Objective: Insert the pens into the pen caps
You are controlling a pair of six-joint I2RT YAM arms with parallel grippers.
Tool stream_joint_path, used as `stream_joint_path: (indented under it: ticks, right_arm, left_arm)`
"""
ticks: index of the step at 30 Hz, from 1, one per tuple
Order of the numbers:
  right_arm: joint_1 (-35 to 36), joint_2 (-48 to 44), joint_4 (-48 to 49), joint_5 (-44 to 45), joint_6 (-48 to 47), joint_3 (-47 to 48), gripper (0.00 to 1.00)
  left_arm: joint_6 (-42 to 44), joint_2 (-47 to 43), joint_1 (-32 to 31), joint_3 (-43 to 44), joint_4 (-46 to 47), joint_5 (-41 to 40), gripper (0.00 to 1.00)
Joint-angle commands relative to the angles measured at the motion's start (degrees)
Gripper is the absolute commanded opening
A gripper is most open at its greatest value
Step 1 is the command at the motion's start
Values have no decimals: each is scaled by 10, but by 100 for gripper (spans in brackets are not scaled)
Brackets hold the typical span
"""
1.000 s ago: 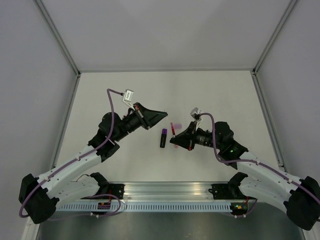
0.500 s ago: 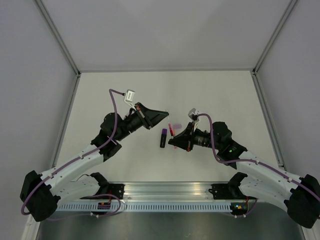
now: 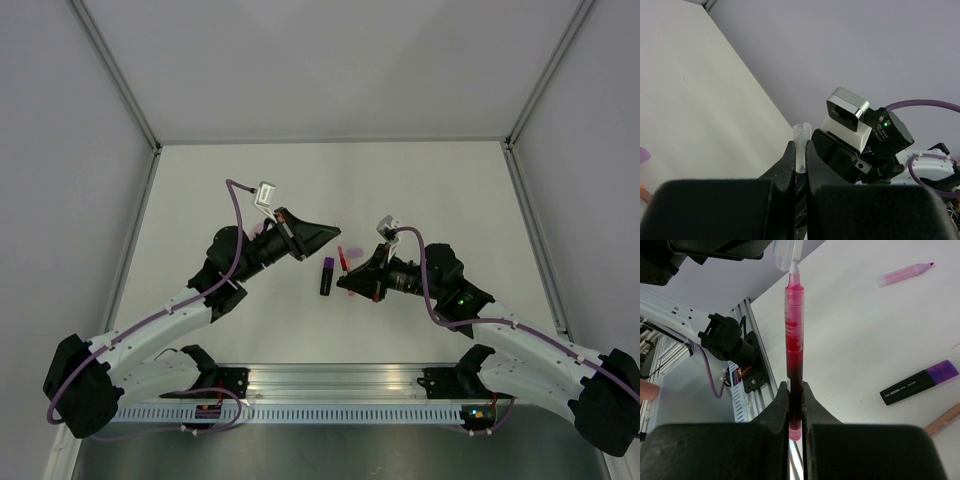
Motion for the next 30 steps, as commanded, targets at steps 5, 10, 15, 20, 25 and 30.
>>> stream_joint_path:
  ticks: [5, 10, 15, 20, 25, 30]
  right_arm:
    - [3, -10, 12, 13, -9, 20, 0]
    - [3, -7, 11, 5, -8, 22, 0]
    - [4, -6, 9, -4, -9, 24, 0]
    - [4, -9, 7, -1, -8, 23, 0]
    - [4, -10, 4, 4, -9, 24, 0]
    - [4, -13, 1, 3, -9, 24, 0]
  left_arm:
    - [4, -2, 0, -8, 39, 11, 2]
    - [8, -4, -1, -3, 33, 3, 2]
    - [24, -1, -1, 13, 10, -13, 2]
    - [26, 0, -1, 14, 9, -15, 2]
    - [25, 0, -1, 12, 9, -14, 2]
    - [29, 1, -1, 15, 5, -17, 2]
